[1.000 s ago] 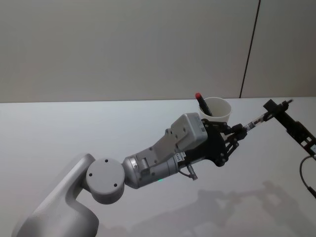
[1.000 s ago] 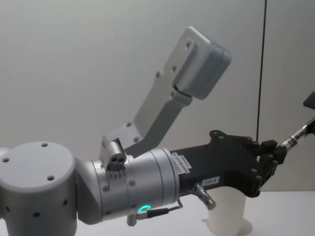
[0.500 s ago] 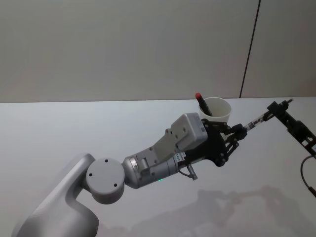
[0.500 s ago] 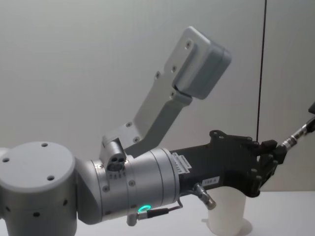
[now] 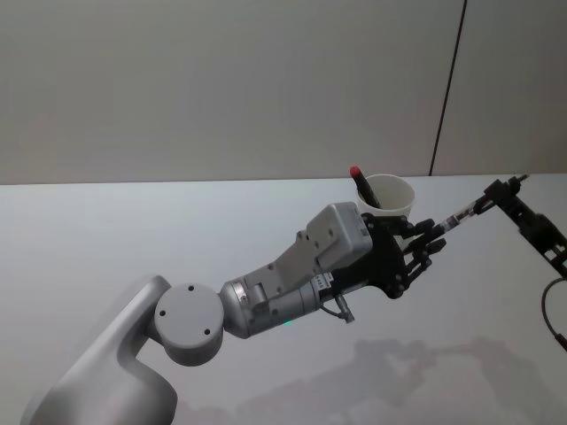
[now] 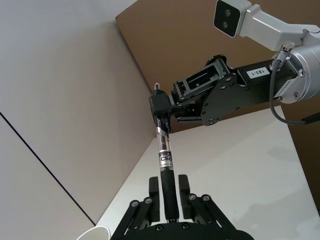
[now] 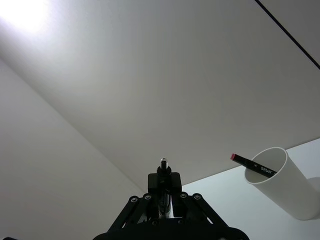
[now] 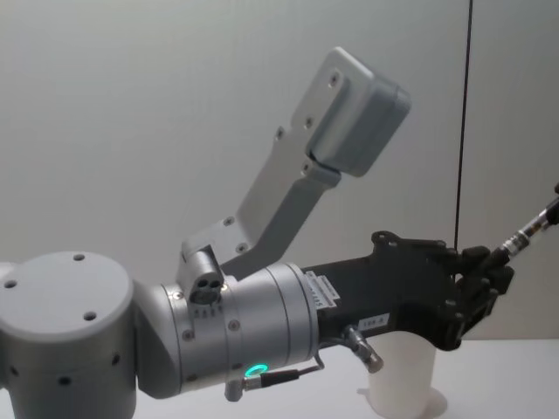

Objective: Place the pen into the pen holder.

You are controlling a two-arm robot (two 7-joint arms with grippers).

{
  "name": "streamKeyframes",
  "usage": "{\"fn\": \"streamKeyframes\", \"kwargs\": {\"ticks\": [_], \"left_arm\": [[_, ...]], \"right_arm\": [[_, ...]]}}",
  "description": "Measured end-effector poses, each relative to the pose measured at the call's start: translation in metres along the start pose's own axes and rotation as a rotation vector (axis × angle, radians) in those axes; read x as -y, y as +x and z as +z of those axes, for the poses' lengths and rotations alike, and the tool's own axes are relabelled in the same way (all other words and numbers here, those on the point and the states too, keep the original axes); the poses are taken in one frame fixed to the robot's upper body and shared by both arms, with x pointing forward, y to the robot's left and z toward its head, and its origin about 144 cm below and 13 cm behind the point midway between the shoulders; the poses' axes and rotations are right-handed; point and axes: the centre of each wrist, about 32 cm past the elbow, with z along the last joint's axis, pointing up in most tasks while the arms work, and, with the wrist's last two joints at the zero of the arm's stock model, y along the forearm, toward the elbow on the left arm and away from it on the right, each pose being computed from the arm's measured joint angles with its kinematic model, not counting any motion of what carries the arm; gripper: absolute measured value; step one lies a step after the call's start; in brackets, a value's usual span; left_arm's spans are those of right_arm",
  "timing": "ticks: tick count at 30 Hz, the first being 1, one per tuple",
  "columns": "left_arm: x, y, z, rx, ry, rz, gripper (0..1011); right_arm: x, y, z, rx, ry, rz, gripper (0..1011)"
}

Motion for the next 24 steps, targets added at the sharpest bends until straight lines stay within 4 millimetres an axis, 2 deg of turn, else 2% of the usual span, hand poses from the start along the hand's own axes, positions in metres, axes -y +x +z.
{"fn": "streamKeyframes", "kwargs": {"ticks": [3, 4, 6, 7, 14, 16, 18, 24], "left_arm": [[0.0000, 0.0000, 0.0000, 0.000, 0.000, 0.000, 289], [0.0000, 0.0000, 0.0000, 0.000, 0.000, 0.000, 348], [0.0000, 0.0000, 0.0000, 0.000, 0.000, 0.000, 386], [0.0000, 0.0000, 0.0000, 0.000, 0.000, 0.000, 443], [0.0000, 0.0000, 0.0000, 0.000, 0.000, 0.000, 668], [0.0000, 0.0000, 0.0000, 0.000, 0.000, 0.000, 687], [0.0000, 0.0000, 0.0000, 0.000, 0.000, 0.000, 785], [0.0000, 0.0000, 0.0001, 0.000, -0.001, 0.000, 940]], "right_arm": [[0.0001, -0.0005, 0.0000, 0.001, 0.001, 0.001, 130], [0.0002, -0.0008, 0.0000, 0.001, 0.001, 0.001, 130], [0.0002, -0.0011, 0.0001, 0.002, 0.001, 0.001, 131], [0.0003, -0.0013, 0.0002, 0.003, 0.002, 0.000, 131], [0.0005, -0.0023, 0.0009, 0.008, 0.004, 0.000, 131], [0.0005, -0.0026, 0.0013, 0.012, 0.005, -0.001, 130], [0.0005, -0.0027, 0.0017, 0.017, 0.005, -0.001, 130], [0.0003, -0.0023, 0.0049, 0.055, 0.003, -0.004, 130]]}}
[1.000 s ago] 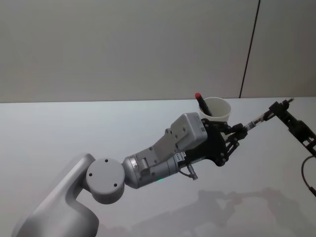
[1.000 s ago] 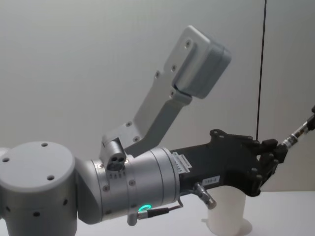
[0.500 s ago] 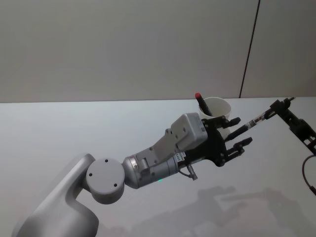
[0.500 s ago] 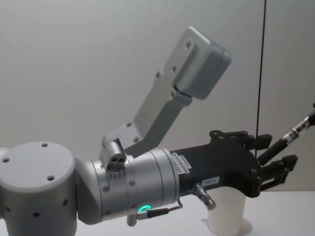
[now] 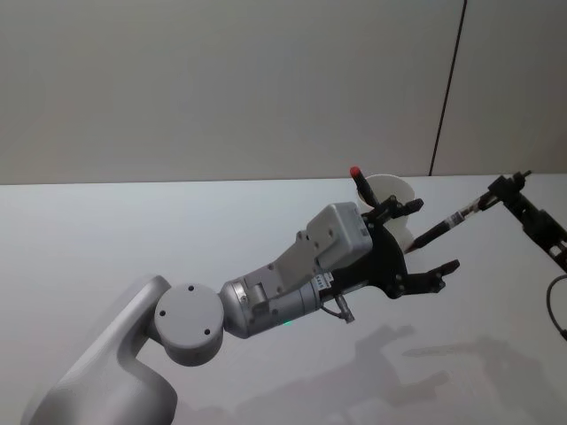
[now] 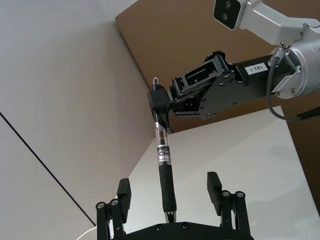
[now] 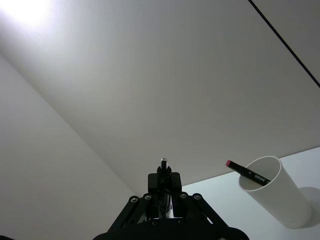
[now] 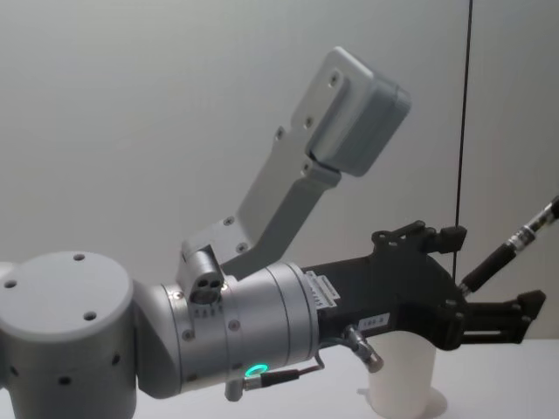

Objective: Place the pen into the pen holder.

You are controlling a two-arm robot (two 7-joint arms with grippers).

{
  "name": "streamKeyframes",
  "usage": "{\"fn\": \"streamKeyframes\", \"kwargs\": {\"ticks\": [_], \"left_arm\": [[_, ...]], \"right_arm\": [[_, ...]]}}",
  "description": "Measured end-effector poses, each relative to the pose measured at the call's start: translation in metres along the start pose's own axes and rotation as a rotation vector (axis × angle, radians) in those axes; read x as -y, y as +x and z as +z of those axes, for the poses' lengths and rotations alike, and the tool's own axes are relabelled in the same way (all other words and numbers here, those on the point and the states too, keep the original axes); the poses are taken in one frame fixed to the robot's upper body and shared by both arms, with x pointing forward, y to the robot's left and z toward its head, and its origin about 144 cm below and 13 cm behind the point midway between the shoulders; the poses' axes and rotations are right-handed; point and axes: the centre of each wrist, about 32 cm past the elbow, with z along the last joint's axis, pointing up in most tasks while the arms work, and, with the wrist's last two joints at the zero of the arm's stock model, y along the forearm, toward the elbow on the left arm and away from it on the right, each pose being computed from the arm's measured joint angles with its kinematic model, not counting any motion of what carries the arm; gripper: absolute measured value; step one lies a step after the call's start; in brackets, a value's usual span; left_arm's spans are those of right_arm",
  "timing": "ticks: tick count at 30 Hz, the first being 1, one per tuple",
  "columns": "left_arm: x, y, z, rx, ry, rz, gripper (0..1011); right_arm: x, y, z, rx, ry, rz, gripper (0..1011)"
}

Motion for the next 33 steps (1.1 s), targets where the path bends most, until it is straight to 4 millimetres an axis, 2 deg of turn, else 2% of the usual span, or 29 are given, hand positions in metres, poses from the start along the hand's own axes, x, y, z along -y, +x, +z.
{"fn": "streamKeyframes", "kwargs": {"ticks": [4, 16, 33], "left_arm": [[0.000, 0.000, 0.000, 0.000, 0.000, 0.000, 1002], [0.000, 0.000, 0.000, 0.000, 0.000, 0.000, 1002], [0.000, 0.000, 0.000, 0.000, 0.000, 0.000, 1003]], "right_arm": [[-0.001, 0.002, 0.003, 0.035, -0.002, -0.003, 130], [-0.010, 0.016, 0.019, 0.171, -0.002, -0.004, 130], [-0.047, 0.042, 0.045, 0.343, -0.028, 0.039, 130]]}}
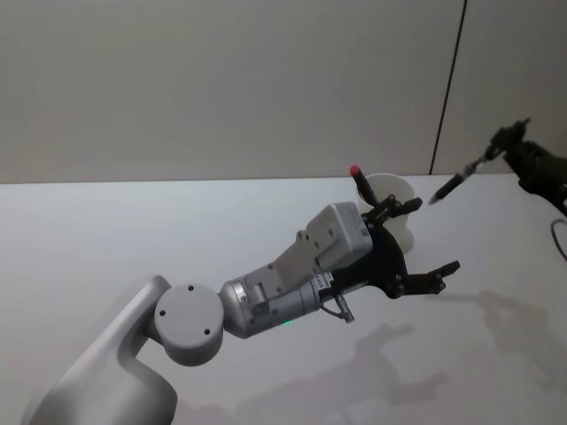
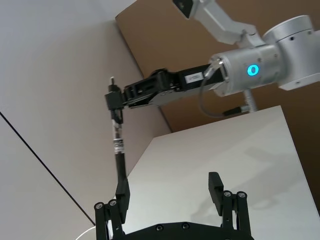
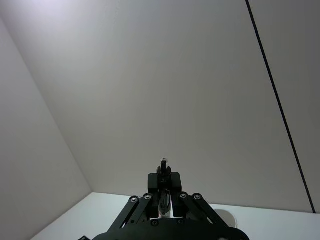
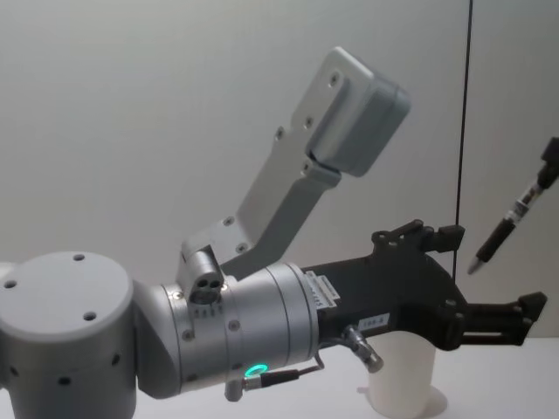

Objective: Place the pen into the pen holder.

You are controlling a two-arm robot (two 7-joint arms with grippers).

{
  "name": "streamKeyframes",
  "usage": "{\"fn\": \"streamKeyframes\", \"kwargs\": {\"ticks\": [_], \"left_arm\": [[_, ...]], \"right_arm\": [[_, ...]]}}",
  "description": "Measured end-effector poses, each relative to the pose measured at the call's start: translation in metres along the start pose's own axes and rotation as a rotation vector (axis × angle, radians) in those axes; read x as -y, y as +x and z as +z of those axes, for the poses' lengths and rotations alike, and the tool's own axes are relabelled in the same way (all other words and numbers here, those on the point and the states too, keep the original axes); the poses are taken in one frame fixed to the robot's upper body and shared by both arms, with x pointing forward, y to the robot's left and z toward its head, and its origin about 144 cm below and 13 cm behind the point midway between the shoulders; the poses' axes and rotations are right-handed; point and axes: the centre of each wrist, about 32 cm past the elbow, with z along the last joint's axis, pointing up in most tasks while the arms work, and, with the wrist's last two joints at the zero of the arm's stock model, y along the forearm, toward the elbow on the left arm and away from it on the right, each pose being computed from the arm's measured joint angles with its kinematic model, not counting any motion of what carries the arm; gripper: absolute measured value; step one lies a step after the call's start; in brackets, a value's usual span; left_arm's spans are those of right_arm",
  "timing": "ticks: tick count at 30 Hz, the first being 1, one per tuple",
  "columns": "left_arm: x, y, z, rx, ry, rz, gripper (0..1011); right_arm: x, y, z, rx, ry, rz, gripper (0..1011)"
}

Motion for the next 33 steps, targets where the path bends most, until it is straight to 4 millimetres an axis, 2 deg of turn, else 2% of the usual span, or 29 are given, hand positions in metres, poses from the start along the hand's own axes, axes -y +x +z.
{"fn": "streamKeyframes", "kwargs": {"ticks": [18, 33], "left_arm": [[0.000, 0.000, 0.000, 0.000, 0.000, 0.000, 1003], [0.000, 0.000, 0.000, 0.000, 0.000, 0.000, 1003]], "right_arm": [[-0.052, 0.041, 0.008, 0.084, -0.063, 0.049, 130], [-0.089, 0.069, 0.002, 0.098, -0.143, 0.086, 130]]}}
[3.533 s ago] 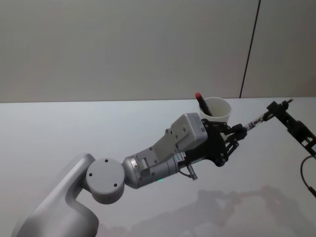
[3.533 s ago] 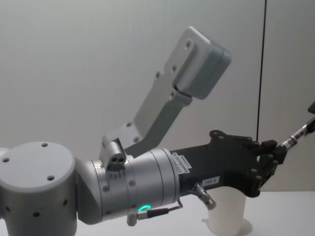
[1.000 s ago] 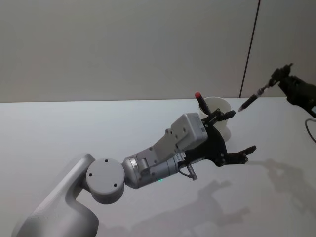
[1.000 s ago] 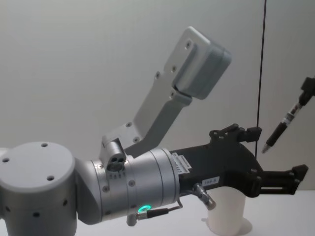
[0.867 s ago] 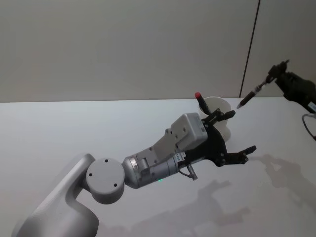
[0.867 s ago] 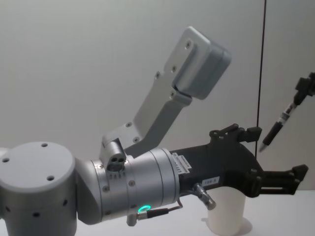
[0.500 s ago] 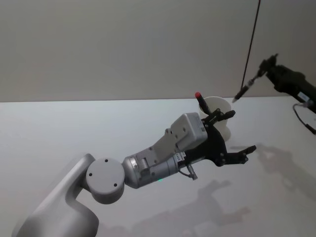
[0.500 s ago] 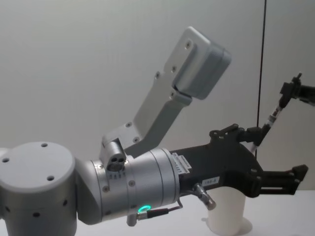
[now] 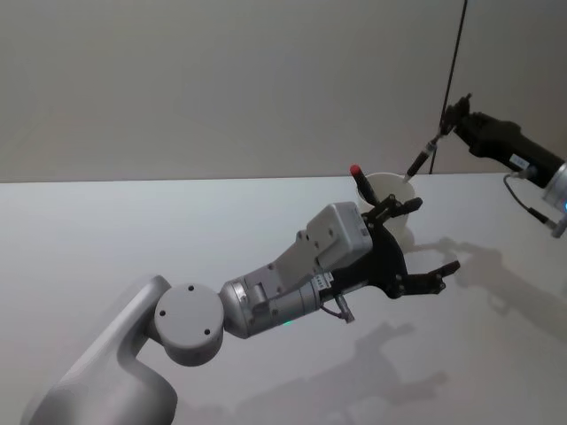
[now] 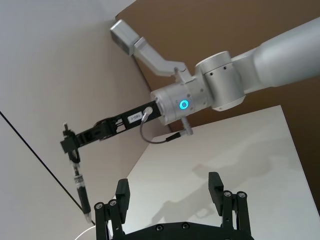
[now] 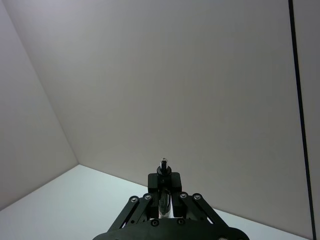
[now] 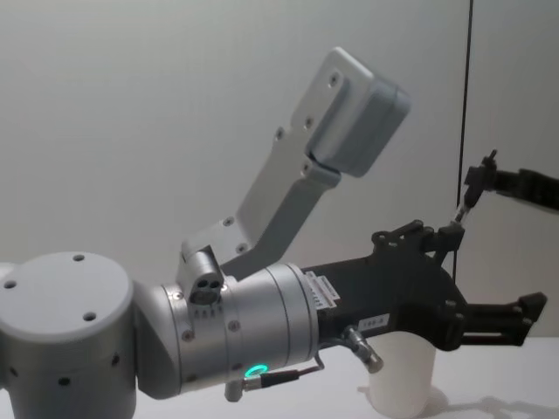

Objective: Place the pen into the pen holder.

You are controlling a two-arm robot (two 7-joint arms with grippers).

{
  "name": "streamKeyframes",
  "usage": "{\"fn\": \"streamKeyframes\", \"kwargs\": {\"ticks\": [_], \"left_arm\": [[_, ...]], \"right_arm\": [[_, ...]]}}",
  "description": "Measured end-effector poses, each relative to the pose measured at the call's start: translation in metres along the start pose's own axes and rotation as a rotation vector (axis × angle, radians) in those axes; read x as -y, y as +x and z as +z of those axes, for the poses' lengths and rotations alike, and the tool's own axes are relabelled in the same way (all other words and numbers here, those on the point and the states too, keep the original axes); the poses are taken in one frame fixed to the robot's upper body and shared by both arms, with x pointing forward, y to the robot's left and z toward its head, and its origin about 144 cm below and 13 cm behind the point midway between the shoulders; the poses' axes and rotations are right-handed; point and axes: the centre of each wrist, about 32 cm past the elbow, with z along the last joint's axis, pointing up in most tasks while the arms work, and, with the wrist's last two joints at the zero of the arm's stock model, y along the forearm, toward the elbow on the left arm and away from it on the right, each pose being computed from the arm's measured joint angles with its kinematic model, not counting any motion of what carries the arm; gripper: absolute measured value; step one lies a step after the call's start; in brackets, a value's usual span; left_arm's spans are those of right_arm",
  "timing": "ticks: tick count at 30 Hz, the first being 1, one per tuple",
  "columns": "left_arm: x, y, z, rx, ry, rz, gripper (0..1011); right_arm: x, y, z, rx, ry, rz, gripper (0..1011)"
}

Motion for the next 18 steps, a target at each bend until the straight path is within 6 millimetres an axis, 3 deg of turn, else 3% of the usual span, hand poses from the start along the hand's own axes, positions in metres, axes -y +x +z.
{"fn": "streamKeyframes", "kwargs": {"ticks": [18], "left_arm": [[0.000, 0.000, 0.000, 0.000, 0.000, 0.000, 1002]], "right_arm": [[-0.030, 0.016, -0.010, 0.014, -0.071, 0.005, 130]]}}
